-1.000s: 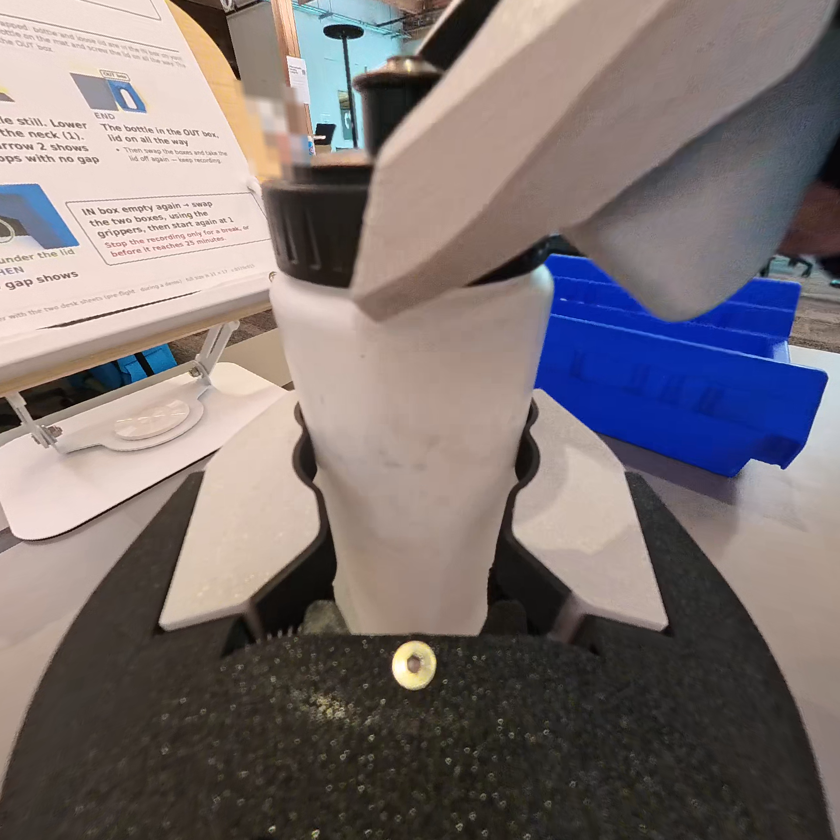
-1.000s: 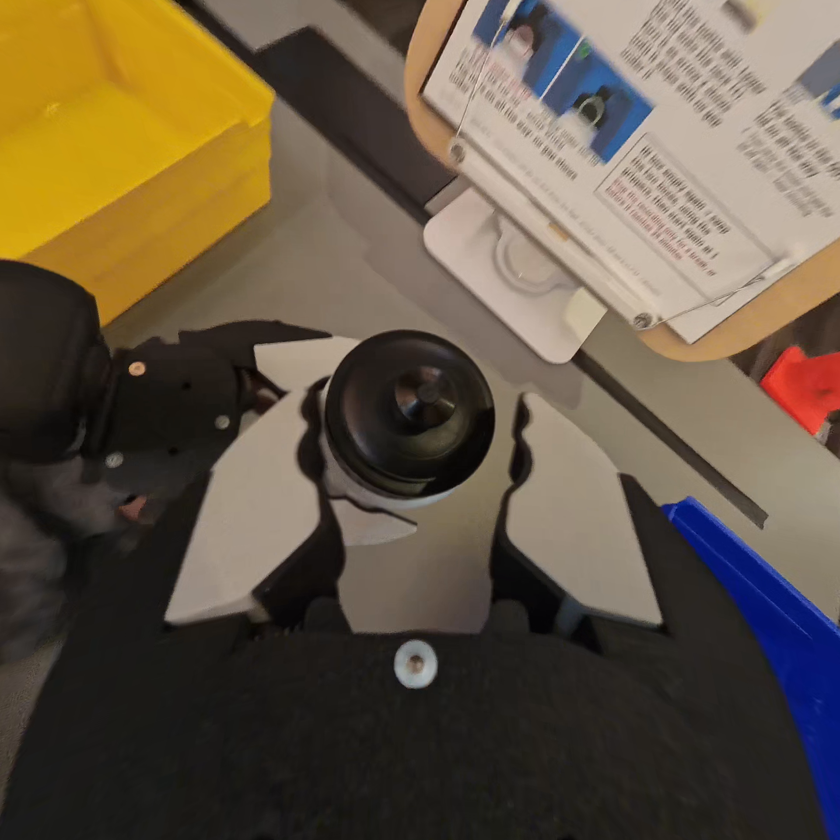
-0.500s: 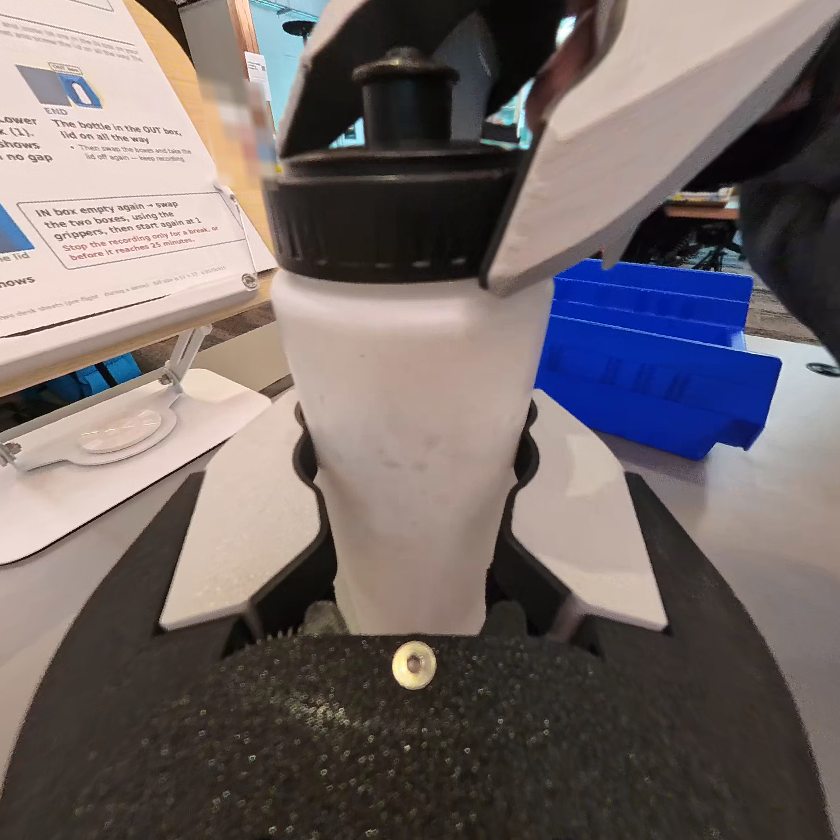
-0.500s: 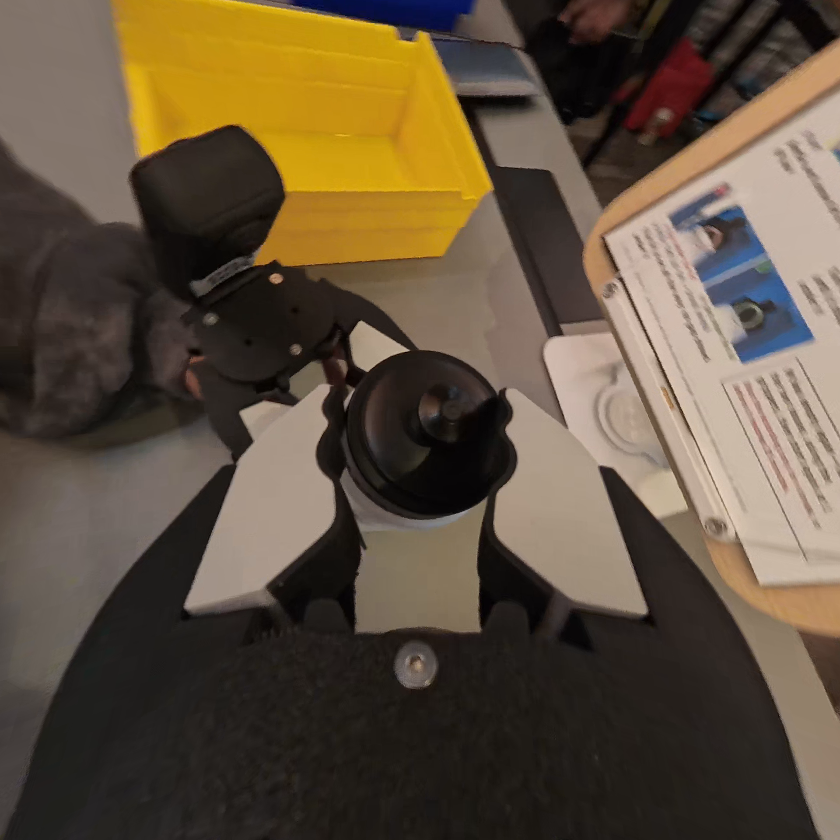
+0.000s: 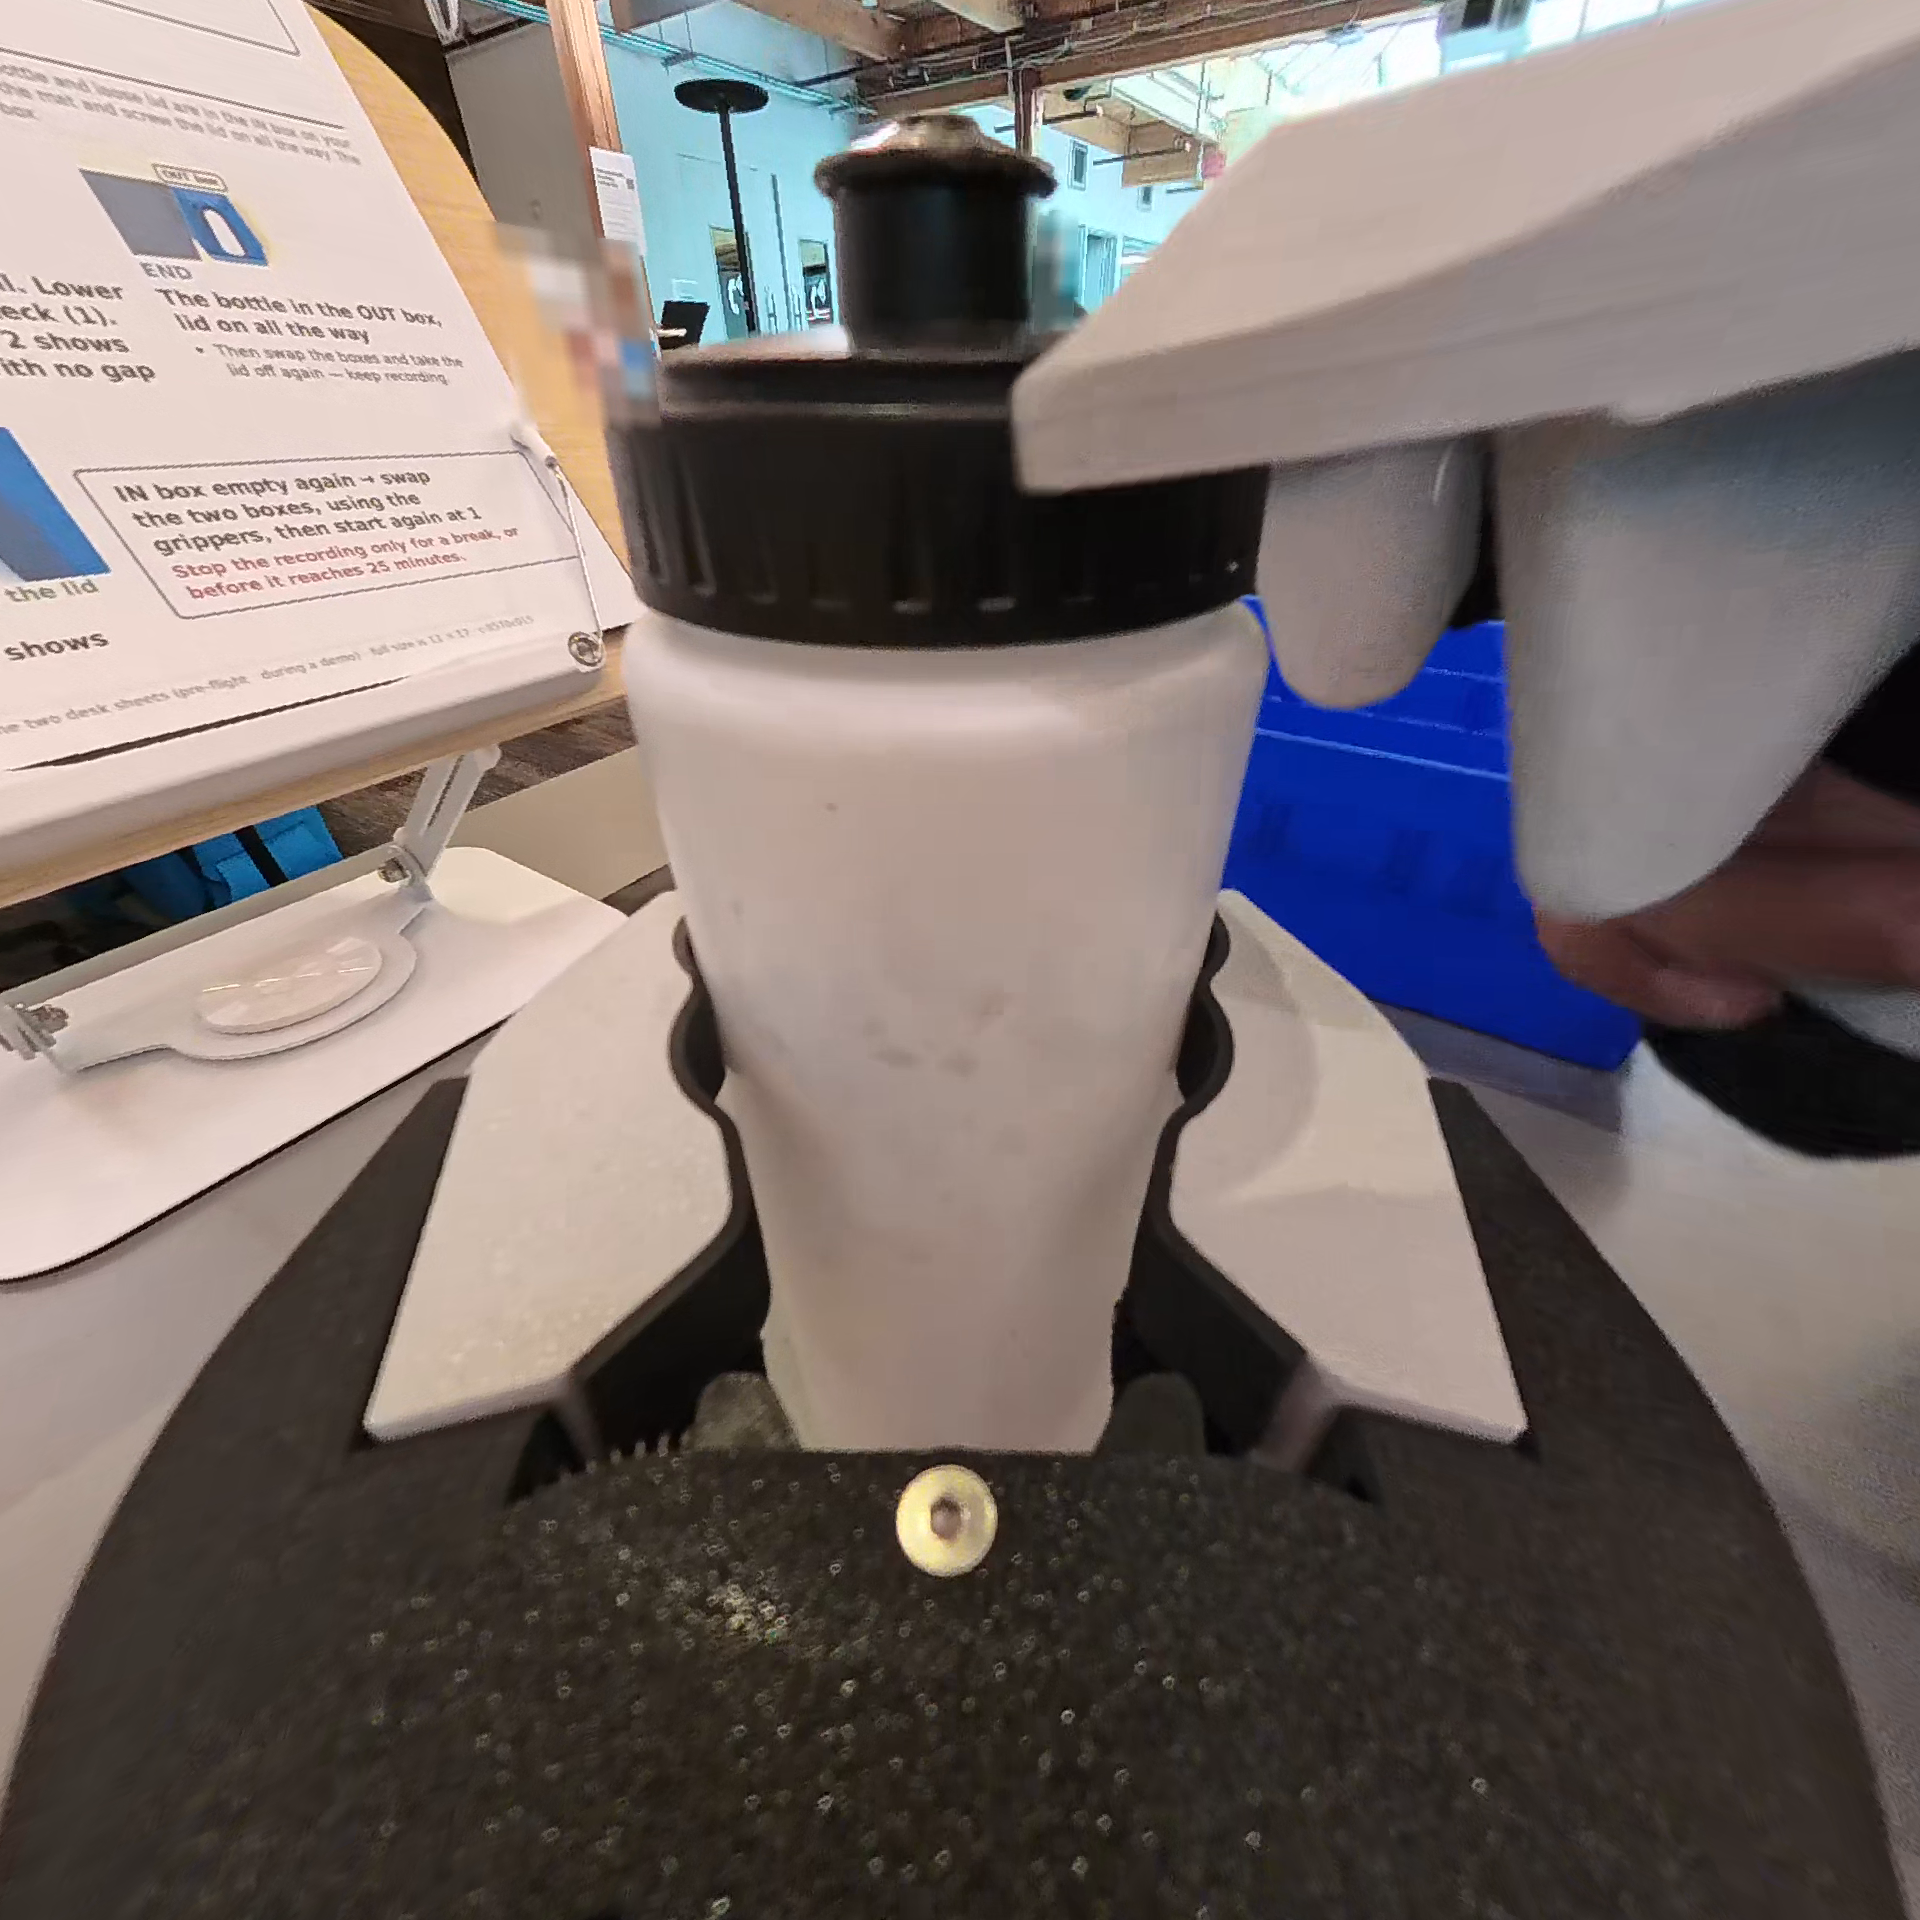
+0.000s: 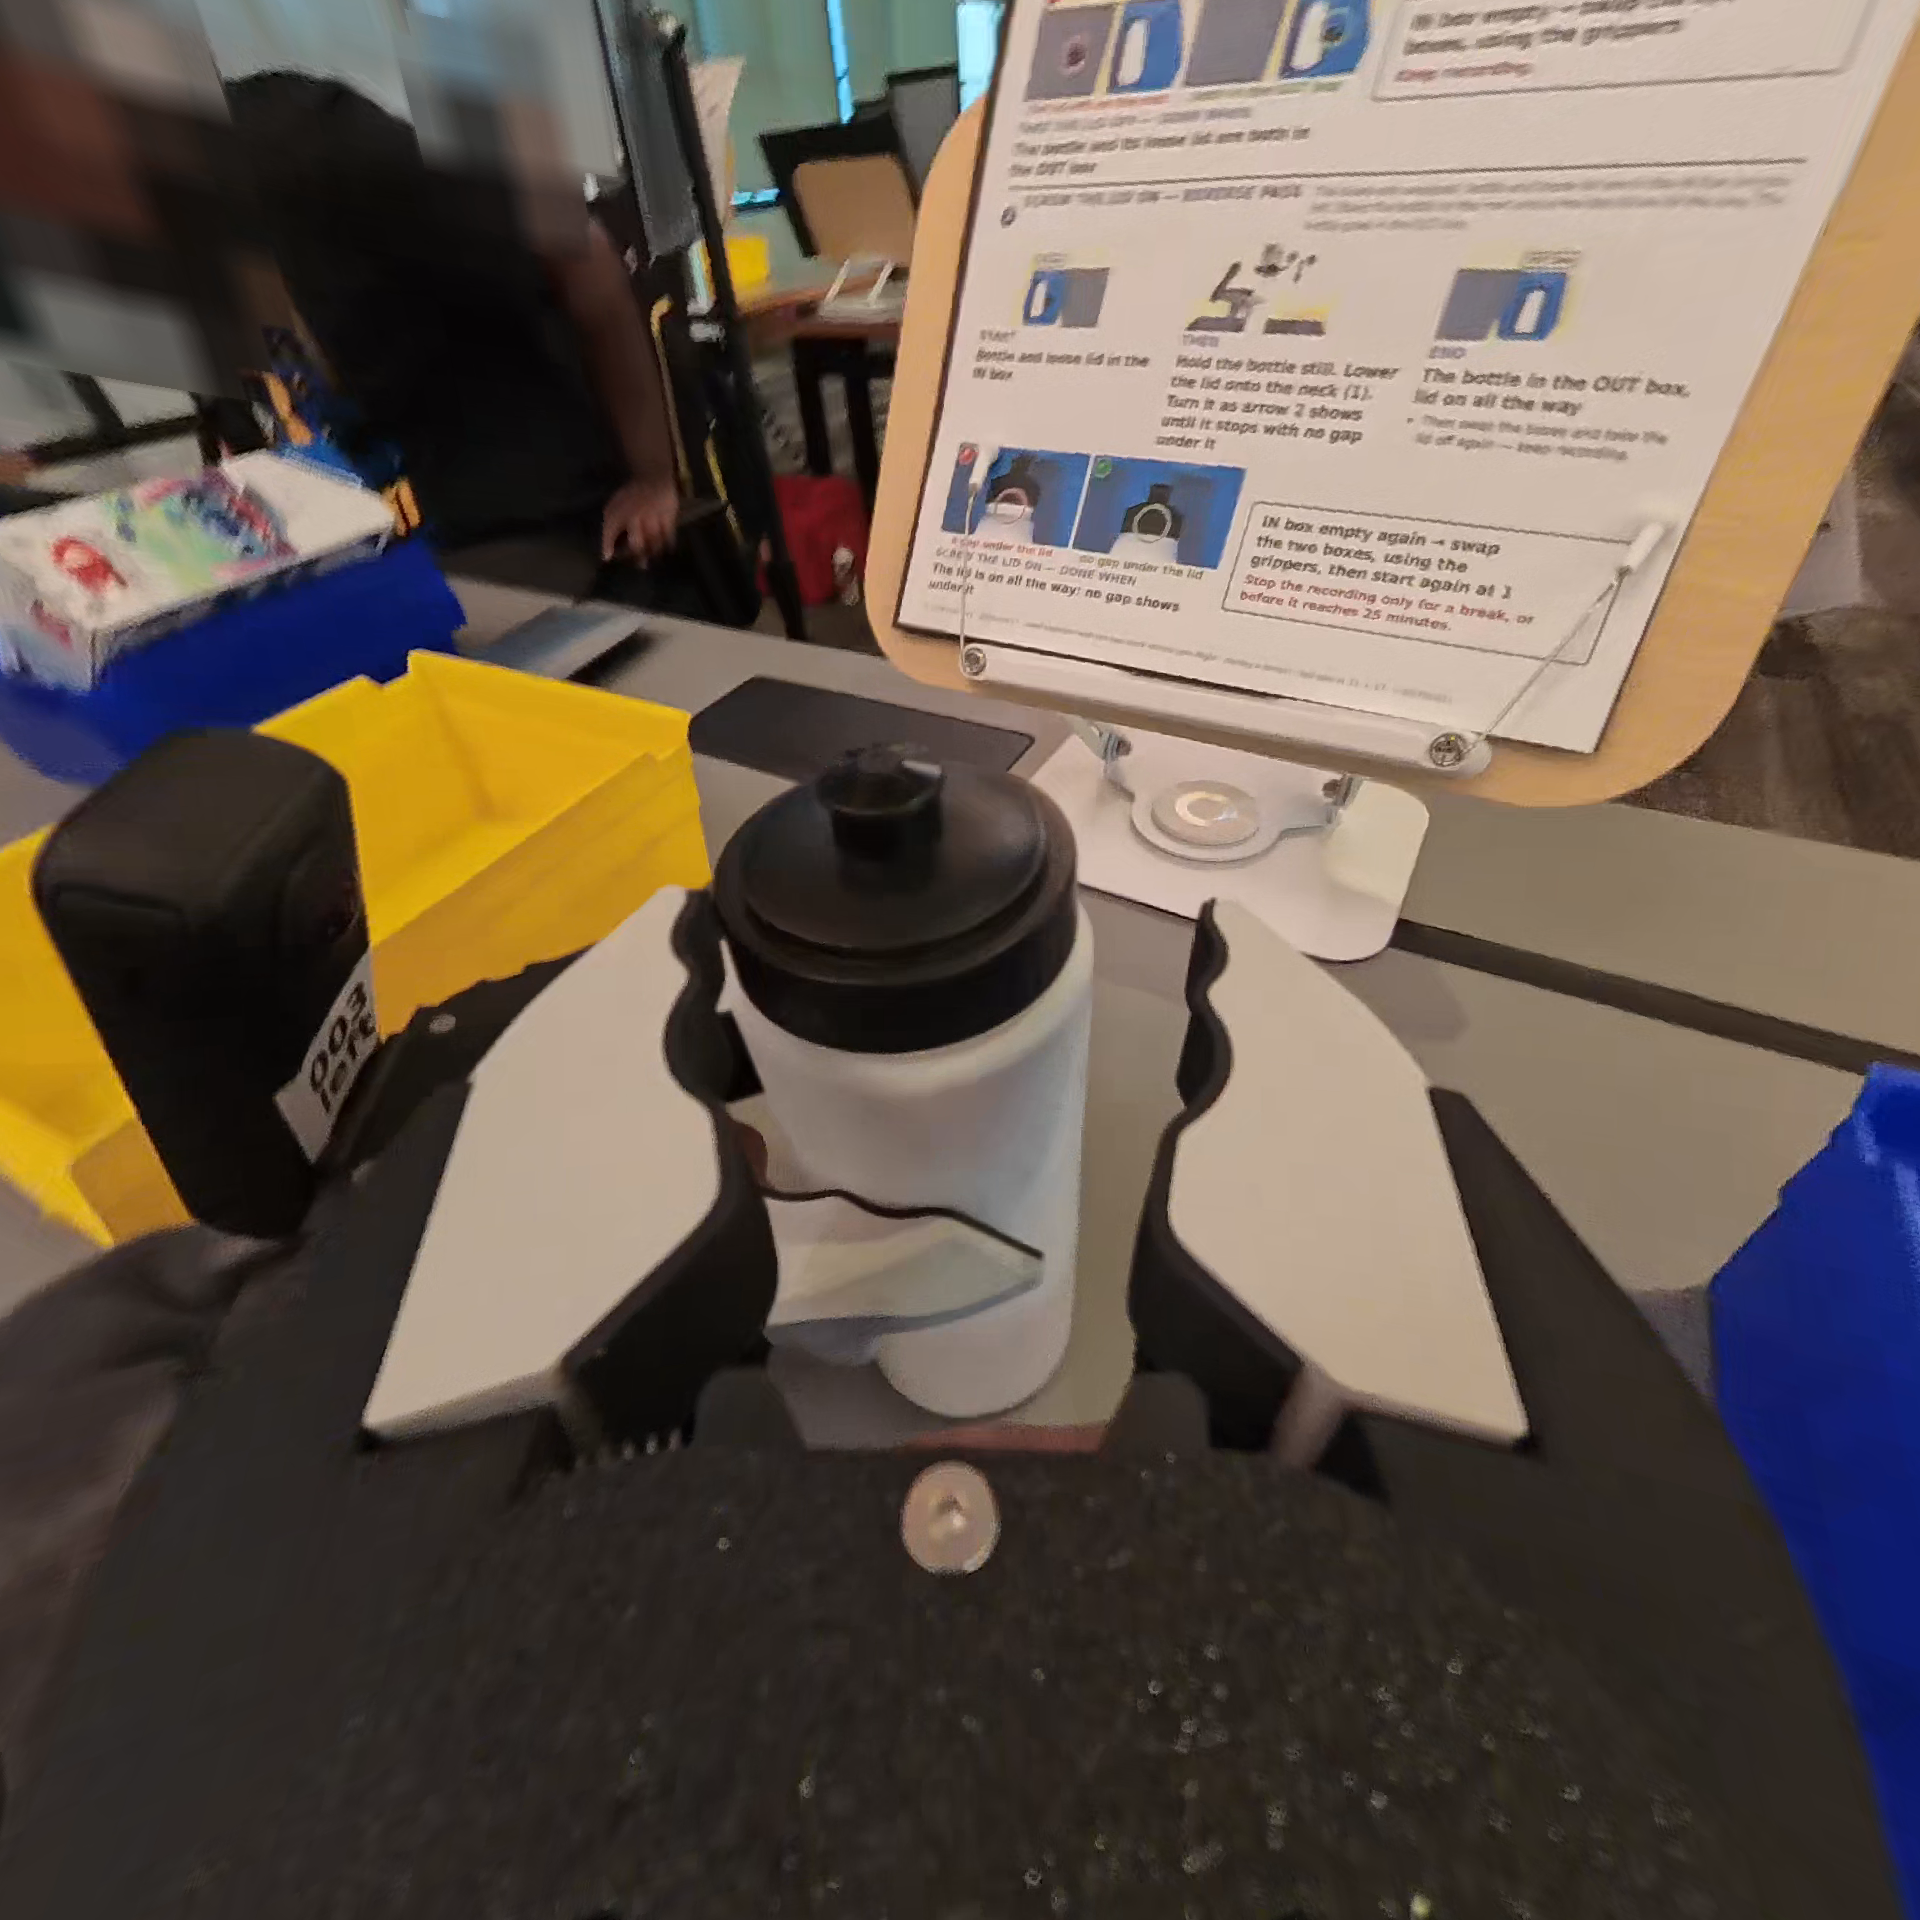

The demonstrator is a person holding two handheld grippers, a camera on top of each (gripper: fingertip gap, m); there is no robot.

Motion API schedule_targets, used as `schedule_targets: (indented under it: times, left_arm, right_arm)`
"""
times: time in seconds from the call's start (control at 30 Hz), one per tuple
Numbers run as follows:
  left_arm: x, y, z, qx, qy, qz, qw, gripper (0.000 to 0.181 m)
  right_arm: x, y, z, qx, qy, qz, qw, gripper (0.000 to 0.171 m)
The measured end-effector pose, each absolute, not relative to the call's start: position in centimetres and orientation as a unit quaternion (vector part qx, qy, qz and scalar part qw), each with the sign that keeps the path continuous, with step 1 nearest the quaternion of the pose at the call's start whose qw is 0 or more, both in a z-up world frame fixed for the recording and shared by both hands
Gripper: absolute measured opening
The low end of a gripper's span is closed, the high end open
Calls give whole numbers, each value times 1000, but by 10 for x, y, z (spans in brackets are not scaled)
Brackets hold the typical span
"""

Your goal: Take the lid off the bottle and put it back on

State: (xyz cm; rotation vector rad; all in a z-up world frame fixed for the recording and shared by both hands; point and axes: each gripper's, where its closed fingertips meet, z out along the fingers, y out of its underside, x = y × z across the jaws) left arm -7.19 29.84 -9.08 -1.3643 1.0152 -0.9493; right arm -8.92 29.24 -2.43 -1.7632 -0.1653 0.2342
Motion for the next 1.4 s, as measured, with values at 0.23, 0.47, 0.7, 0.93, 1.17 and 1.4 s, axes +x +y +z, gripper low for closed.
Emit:
schedule_targets:
  times: [0.23, 0.47, 0.7, 0.93, 1.17, 1.4]
  left_arm:
    - [-73, 299, -91, -579, 433, -410, 556, 87]
    - [-70, 291, -91, -567, 448, -421, 548, 87]
    - [-70, 290, -91, -561, 452, -426, 546, 87]
    - [-70, 291, -91, -564, 448, -424, 549, 87]
    - [-70, 291, -91, -567, 443, -423, 551, 87]
    - [-71, 292, -91, -569, 441, -422, 551, 87]
  right_arm:
    - [-105, 303, -37, -779, -157, 95, 599, 72]
    - [-101, 289, -40, -738, -425, 250, 461, 71]
    - [-92, 283, -39, -727, -530, 251, 359, 66]
    - [-97, 276, 9, -735, -262, 188, 597, 87]
    - [-105, 273, -18, -744, -16, 89, 662, 71]
    - [-101, 297, -33, -780, -48, 74, 620, 72]
